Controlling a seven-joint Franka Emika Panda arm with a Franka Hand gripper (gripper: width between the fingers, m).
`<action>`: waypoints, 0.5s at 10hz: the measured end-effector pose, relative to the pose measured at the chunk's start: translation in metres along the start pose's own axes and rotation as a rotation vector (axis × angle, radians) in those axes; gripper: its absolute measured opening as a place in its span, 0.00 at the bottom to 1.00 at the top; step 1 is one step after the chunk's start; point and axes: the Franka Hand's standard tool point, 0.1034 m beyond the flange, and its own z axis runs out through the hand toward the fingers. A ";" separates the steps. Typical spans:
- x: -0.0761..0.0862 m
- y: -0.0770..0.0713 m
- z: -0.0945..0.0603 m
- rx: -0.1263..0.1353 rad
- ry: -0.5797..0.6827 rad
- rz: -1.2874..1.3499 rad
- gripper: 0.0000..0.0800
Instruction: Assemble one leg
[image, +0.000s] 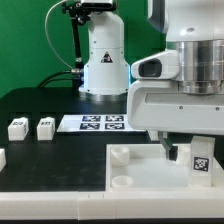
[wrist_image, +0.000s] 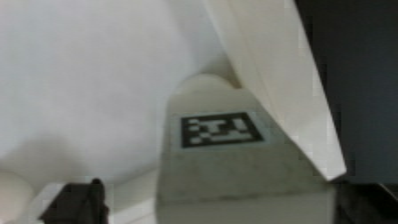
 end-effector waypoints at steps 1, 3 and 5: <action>0.001 0.000 0.001 -0.005 0.015 -0.091 0.81; 0.001 0.000 0.001 -0.003 0.014 -0.026 0.69; 0.000 0.000 0.002 0.001 0.012 0.174 0.43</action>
Offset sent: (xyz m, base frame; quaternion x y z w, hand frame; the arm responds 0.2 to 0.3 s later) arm 0.0000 0.0000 0.0000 0.0000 0.0000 0.0899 0.9960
